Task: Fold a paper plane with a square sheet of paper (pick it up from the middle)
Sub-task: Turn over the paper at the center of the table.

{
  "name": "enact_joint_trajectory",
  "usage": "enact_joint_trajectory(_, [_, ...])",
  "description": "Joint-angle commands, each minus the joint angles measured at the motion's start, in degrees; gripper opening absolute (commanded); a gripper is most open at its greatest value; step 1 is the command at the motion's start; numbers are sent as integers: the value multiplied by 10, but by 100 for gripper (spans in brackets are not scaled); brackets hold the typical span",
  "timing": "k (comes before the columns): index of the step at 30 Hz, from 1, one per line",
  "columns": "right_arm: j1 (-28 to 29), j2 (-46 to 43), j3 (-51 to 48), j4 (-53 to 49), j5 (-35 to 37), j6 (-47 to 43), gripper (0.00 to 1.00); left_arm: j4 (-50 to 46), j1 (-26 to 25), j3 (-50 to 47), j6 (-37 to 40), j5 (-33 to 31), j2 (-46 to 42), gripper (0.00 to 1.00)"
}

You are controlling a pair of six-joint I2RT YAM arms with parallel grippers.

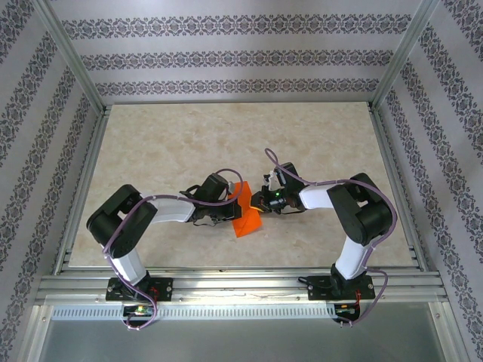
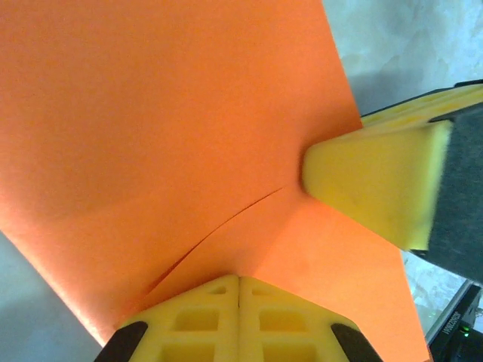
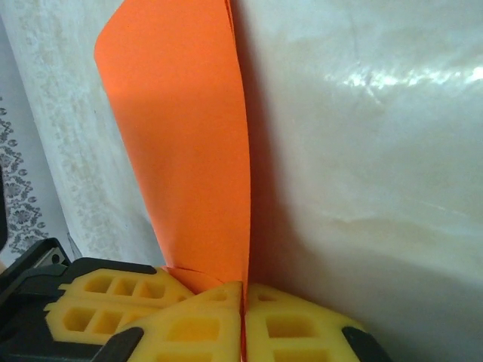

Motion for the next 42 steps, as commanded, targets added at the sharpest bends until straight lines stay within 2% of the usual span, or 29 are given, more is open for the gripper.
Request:
enact_joint_trajectory(1, [-3, -12, -5, 22, -18, 2, 6, 21, 4, -11, -11, -1, -48, 8])
enact_joint_trajectory(6, [-4, -66, 4, -28, 4, -27, 0, -19, 4, -25, 5, -55, -144, 23])
enact_joint_trajectory(10, [-3, -122, 40, -145, 74, -88, 0, -91, 6, -31, 27, -115, -227, 33])
enact_joint_trajectory(14, [7, -165, 106, -313, 218, -173, 0, -132, 14, -46, 33, -154, -288, 39])
enact_joint_trajectory(19, [44, -187, 196, -484, 483, -255, 0, -160, 28, -65, 31, -176, -339, 43])
enact_joint_trajectory(22, [62, -185, 234, -539, 599, -281, 0, -176, 34, -70, 29, -190, -360, 44])
enact_joint_trajectory(27, [87, -183, 237, -542, 729, -293, 0, -199, 38, -75, 24, -222, -392, 45])
enact_joint_trajectory(33, [135, -128, 236, -529, 763, -296, 0, -211, 39, -87, 14, -247, -422, 45])
enact_joint_trajectory(38, [180, -37, 272, -543, 724, -271, 0, -220, 40, -88, 14, -260, -438, 45])
enact_joint_trajectory(42, [220, 26, 316, -542, 659, -257, 0, -228, 41, -89, 14, -267, -449, 45])
